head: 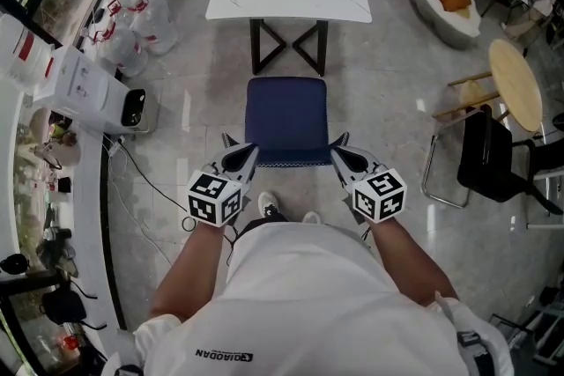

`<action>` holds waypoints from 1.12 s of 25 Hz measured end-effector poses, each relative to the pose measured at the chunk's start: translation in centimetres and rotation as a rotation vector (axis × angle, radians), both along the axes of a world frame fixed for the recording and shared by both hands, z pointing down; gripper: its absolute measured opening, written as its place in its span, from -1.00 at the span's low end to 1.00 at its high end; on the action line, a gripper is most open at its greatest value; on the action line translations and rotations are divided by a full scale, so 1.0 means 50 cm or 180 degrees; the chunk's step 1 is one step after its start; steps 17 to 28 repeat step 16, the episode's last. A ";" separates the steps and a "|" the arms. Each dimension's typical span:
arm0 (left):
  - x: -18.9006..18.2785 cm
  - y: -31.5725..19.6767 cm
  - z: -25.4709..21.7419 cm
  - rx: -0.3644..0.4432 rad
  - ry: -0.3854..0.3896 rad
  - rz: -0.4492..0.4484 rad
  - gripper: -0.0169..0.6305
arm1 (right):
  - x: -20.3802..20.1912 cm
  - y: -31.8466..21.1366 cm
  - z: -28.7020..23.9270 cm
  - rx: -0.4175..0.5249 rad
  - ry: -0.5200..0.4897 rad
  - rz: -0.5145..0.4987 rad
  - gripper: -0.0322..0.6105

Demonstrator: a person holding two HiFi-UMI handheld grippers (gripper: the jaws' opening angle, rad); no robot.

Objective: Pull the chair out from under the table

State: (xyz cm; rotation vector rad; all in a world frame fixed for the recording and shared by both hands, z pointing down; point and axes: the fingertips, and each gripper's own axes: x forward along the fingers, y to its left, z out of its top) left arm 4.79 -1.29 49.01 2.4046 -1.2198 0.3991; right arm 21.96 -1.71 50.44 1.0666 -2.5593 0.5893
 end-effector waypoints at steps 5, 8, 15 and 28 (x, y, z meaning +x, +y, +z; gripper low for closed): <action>0.000 0.004 -0.003 0.0012 -0.0009 -0.0006 -0.92 | 0.003 0.005 0.002 -0.0009 -0.0002 0.0001 -0.89; 0.004 0.004 -0.006 0.0015 -0.0008 -0.0009 -0.92 | 0.005 0.005 0.000 -0.0009 -0.0011 0.0000 -0.89; 0.000 0.009 -0.005 0.0018 -0.0006 -0.0017 -0.92 | 0.003 0.009 0.004 -0.0024 -0.0007 0.0002 -0.89; 0.000 0.009 -0.004 0.0017 -0.0006 -0.0017 -0.92 | 0.002 0.010 0.006 -0.0028 -0.0007 0.0003 -0.89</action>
